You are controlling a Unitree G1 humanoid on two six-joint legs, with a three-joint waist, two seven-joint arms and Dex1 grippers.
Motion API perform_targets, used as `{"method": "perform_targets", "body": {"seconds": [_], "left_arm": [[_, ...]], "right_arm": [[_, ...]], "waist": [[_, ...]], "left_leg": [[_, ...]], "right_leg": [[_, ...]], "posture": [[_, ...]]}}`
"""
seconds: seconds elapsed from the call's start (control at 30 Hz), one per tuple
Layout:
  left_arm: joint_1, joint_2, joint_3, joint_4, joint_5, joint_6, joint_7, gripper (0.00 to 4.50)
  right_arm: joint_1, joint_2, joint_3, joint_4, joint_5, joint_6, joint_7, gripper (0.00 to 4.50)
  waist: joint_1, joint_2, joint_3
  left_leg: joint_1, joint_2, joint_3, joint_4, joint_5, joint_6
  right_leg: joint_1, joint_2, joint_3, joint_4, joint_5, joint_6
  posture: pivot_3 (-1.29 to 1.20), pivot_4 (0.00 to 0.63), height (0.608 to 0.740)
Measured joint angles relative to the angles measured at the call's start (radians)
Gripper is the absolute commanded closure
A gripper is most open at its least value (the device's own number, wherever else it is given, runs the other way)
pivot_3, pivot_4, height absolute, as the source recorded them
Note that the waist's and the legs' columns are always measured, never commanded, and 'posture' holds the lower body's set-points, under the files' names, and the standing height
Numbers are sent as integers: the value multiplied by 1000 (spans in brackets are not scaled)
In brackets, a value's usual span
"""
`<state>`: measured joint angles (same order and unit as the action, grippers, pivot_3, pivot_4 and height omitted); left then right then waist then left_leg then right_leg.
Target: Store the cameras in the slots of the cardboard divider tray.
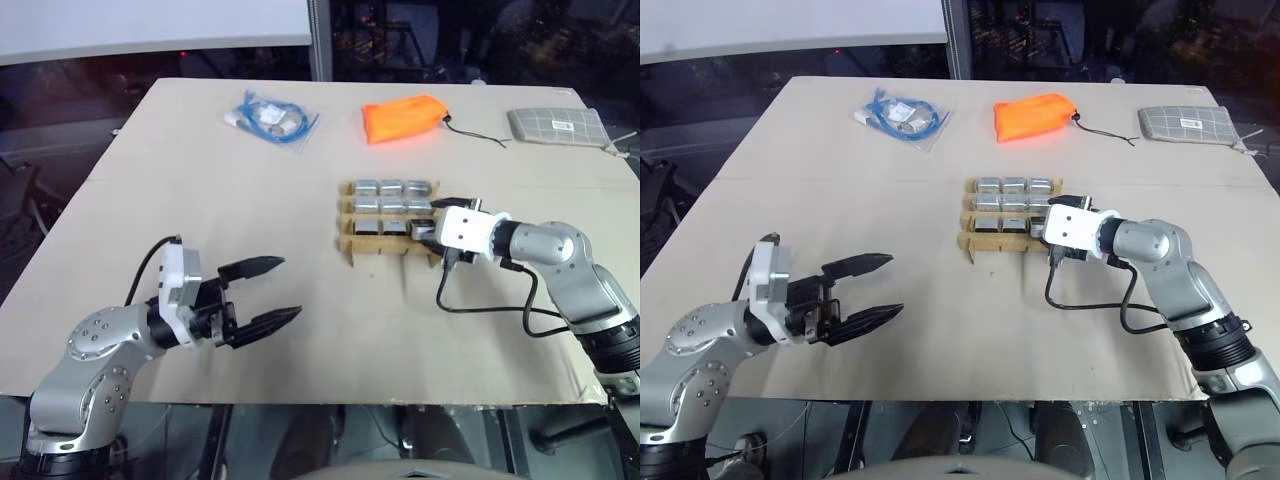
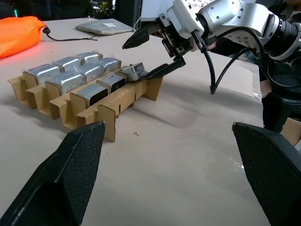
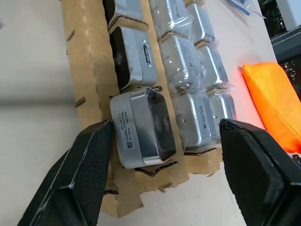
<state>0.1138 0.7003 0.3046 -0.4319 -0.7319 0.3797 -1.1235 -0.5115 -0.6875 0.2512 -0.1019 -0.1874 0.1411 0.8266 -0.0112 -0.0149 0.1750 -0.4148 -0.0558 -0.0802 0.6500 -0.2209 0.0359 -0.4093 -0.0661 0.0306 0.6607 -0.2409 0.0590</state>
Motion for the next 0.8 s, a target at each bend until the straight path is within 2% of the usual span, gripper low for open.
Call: {"method": "perform_targets", "body": {"seconds": [0.07,0.17,0.27,0.33,0.57,0.8], "left_arm": [[4,-2,0,-13,0,0,8,0],[5,-4,-1,-27,-1,0,19,0],[5,-4,-1,-31,-6,4,33,0],[5,-4,-1,-31,-9,4,38,0],[5,-4,-1,-31,-13,5,42,0],[8,-4,-1,-32,-16,5,56,0]], "right_arm": [[-1,0,1,0,-4,0,1,916],[-9,0,9,1,-16,-1,5,1658],[-21,0,24,7,-40,-5,8,3135],[-21,3,26,12,-46,-13,12,3805],[-37,9,25,12,-30,1,42,3802],[-109,-23,20,51,55,-10,171,3802]], "waist": [[0,0,0],[0,0,0],[0,0,0],[0,0,0],[-1,0,0],[-2,0,0]], "left_leg": [[0,0,0,0,0,0],[0,0,0,0,0,0],[0,0,0,0,0,0],[0,0,0,0,0,0],[0,0,0,-1,0,0],[0,0,0,-1,0,0]], "right_leg": [[0,0,0,0,0,0],[0,0,0,0,0,0],[0,0,0,0,0,0],[0,0,0,0,0,0],[0,0,0,0,0,0],[0,0,0,-1,0,0]], "posture": [[0,150,740],[0,150,740],[0,150,740],[0,150,740],[0,150,740],[0,150,740]]}}
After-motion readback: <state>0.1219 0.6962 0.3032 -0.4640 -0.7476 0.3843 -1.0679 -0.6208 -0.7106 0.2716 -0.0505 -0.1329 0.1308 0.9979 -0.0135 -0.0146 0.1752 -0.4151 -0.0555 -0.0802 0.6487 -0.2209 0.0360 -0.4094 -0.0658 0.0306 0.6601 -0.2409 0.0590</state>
